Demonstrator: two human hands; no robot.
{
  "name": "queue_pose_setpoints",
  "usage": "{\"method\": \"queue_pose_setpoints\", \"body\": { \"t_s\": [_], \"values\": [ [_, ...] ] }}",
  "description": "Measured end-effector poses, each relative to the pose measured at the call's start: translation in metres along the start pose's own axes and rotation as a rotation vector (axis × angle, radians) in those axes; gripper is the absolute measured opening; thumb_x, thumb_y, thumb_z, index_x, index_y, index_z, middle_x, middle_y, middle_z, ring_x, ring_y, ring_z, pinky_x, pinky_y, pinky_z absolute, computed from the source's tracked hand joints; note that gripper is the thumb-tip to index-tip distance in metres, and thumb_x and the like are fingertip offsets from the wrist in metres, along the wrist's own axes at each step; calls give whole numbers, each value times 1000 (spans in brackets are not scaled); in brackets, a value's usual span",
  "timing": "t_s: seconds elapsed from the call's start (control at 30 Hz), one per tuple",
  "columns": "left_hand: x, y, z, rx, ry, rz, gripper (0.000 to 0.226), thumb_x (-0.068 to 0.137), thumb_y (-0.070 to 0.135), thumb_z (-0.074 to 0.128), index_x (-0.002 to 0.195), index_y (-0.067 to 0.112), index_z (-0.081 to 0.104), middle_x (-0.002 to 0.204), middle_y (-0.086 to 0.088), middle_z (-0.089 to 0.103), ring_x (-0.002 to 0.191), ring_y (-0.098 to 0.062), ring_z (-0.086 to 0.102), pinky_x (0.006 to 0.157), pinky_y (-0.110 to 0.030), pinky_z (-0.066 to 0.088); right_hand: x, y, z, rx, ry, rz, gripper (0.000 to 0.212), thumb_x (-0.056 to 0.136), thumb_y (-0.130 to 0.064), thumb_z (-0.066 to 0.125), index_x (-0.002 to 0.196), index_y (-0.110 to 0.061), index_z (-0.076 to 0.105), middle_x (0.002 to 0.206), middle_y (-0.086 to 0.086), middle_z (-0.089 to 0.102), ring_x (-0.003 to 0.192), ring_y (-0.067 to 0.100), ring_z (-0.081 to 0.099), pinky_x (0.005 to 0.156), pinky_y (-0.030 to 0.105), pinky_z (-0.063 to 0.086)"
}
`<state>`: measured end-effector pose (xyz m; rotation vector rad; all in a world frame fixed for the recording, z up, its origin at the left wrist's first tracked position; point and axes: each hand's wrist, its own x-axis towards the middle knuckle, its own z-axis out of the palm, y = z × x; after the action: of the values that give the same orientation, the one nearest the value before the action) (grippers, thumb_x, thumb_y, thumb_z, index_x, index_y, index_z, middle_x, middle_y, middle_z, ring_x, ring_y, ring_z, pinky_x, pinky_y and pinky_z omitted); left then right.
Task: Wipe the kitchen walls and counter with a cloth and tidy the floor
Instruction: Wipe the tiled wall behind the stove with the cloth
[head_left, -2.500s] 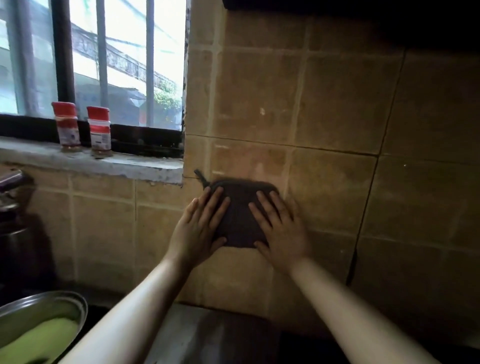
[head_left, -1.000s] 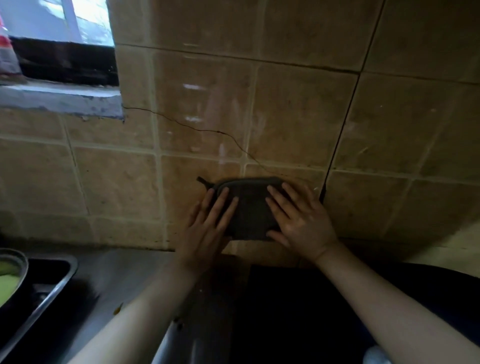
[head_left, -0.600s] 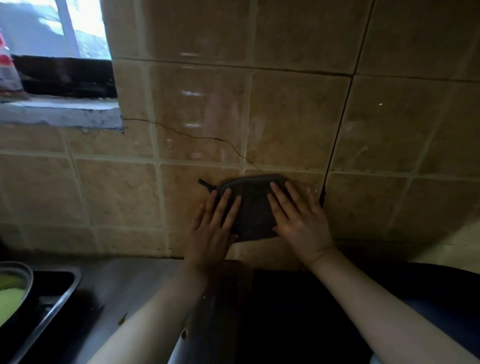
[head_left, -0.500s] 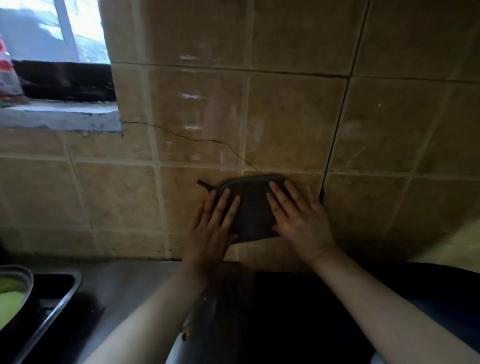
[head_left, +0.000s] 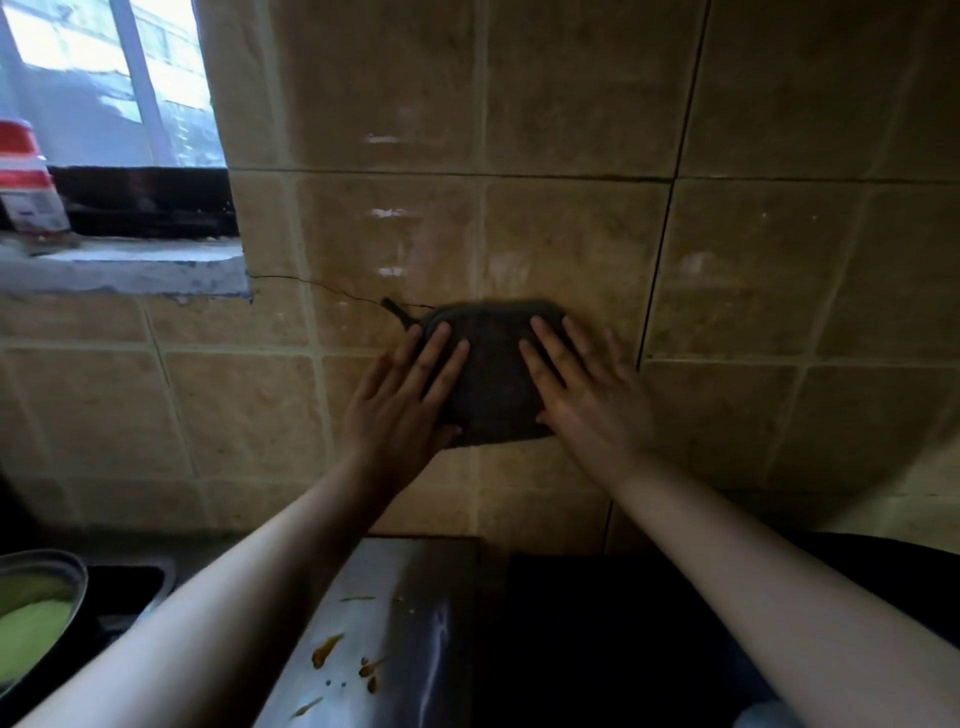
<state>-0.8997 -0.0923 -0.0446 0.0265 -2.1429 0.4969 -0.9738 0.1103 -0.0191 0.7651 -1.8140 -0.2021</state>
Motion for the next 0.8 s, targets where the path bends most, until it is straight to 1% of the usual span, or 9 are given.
{"method": "queue_pose_setpoints", "body": {
  "t_s": [0.1, 0.2, 0.33, 0.43, 0.47, 0.57, 0.67, 0.7, 0.8],
  "values": [
    [8, -6, -6, 16, 5, 21, 101, 62, 50, 77, 143, 16, 28, 147, -13, 37, 135, -29, 24, 107, -40, 19, 8, 3, -5, -4, -20, 14, 82, 49, -39, 86, 124, -15, 62, 133, 5, 57, 119, 27, 57, 97, 48, 44],
    [17, -12, -14, 24, -11, 29, 101, 61, 50, 76, 143, 16, 29, 147, -14, 37, 135, -29, 24, 105, -41, 21, 16, 6, -8, -10, -49, 35, 92, 41, -42, 89, 124, -14, 62, 133, 6, 57, 119, 27, 57, 96, 48, 44],
    [32, -21, -25, 63, -23, 41, 97, 63, 50, 74, 143, 14, 33, 147, -14, 38, 134, -33, 36, 104, -41, 21, 30, 12, -14, -6, -85, 61, 96, 38, -45, 89, 125, -15, 61, 134, 5, 56, 120, 27, 56, 96, 48, 44],
    [44, -25, -32, 69, -28, 36, 98, 63, 51, 74, 144, 15, 30, 148, -14, 36, 134, -33, 36, 104, -42, 25, 45, 20, -24, -8, -143, 87, 99, 36, -46, 89, 126, -18, 60, 136, 3, 54, 122, 28, 54, 98, 50, 42],
    [48, -26, -35, 66, -32, 31, 99, 63, 50, 74, 144, 15, 29, 149, -14, 35, 135, -34, 36, 105, -43, 29, 51, 23, -28, -8, -161, 82, 99, 42, -44, 88, 131, -18, 55, 142, 3, 48, 127, 29, 49, 102, 50, 38],
    [63, -26, -48, 57, -63, 2, 101, 62, 49, 75, 145, 13, 30, 150, -13, 33, 135, -34, 36, 103, -46, 37, 64, 31, -37, 61, -249, 56, 91, 72, -36, 74, 148, -19, 26, 158, 2, 17, 144, 31, 19, 115, 49, 13],
    [79, -31, -61, 68, -105, -7, 98, 70, 49, 70, 148, 16, 21, 155, -11, 20, 141, -32, 24, 108, -46, 29, 76, 40, -48, 56, -205, 105, 93, 62, -35, 81, 143, -15, 39, 153, 5, 30, 138, 33, 32, 111, 51, 24],
    [85, -32, -65, 77, -114, 1, 97, 74, 50, 66, 149, 17, 15, 156, -10, 15, 143, -31, 19, 110, -46, 25, 79, 43, -49, 58, -224, 96, 93, 67, -35, 79, 145, -15, 33, 155, 5, 24, 141, 32, 27, 113, 49, 20],
    [100, -36, -75, 87, -156, 15, 94, 83, 52, 55, 149, 20, -4, 158, -7, -4, 146, -28, 1, 115, -41, 10, 90, 51, -54, 98, -304, 61, 80, 94, -32, 50, 151, -16, -3, 158, 5, -12, 146, 28, -6, 116, 41, -8]
  ]
}}
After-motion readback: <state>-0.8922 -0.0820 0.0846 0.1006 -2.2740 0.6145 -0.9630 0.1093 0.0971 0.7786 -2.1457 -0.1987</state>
